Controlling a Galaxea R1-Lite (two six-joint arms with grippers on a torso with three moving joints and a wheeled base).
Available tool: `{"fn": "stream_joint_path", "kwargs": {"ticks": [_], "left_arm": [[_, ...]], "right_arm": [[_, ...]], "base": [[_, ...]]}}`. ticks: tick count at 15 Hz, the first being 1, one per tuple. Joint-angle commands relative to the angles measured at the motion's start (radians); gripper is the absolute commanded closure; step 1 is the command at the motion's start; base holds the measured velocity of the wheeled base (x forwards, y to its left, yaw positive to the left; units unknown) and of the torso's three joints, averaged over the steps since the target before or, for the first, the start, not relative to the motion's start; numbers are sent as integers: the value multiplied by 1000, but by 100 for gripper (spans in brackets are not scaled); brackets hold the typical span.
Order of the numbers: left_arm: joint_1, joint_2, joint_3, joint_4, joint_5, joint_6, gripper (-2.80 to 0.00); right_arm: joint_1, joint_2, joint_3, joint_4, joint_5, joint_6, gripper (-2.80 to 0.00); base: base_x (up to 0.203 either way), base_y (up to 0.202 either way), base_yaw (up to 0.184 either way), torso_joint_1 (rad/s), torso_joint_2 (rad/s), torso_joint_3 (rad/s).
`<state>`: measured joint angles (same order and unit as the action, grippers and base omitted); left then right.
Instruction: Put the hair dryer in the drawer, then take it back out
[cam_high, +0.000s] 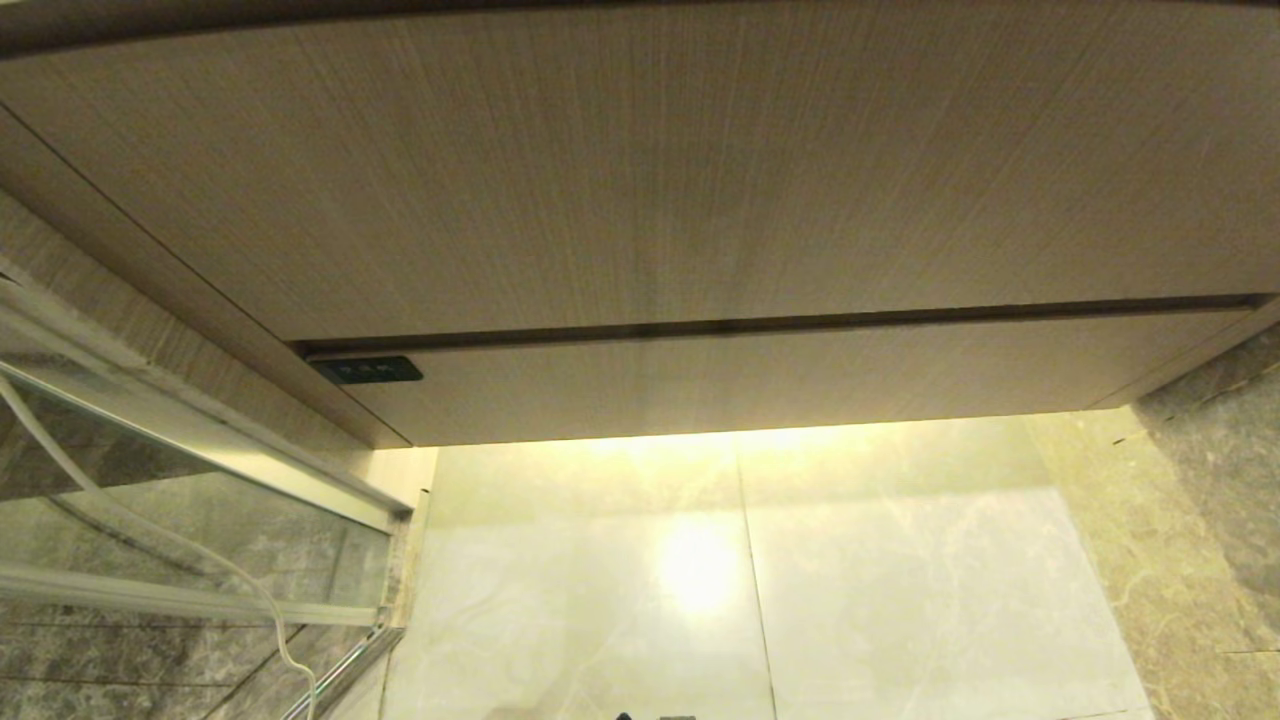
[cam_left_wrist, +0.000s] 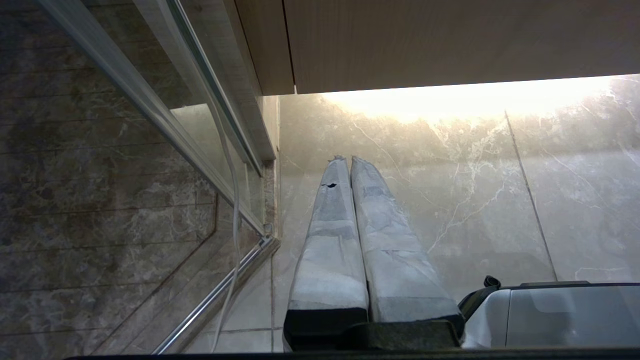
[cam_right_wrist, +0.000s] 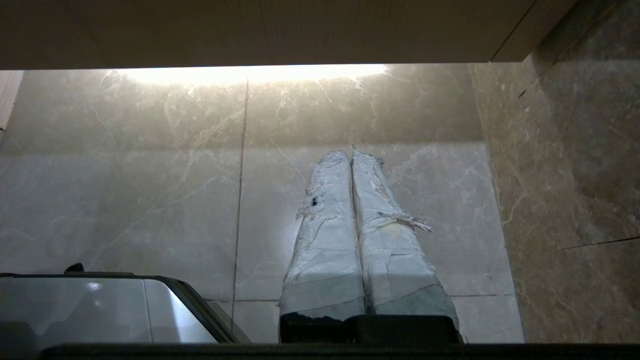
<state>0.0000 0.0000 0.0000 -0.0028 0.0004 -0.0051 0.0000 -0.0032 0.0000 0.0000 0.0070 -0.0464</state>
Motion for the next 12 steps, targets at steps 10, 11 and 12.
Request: {"fn": "stream_joint_path", "kwargs": {"ticks": [10,11,12], "left_arm": [[0,2,0,0,1,-1,0],[0,1,-1,0,1,-1,0],[0,0,0,0,1,-1,0]], "right_arm": [[0,2,0,2,1,2,0],[0,2,0,2,1,2,0],[0,2,0,2,1,2,0]], "base": [[0,0,0,0,0,0],[0,0,0,0,0,0],[0,0,0,0,0,0]]}}
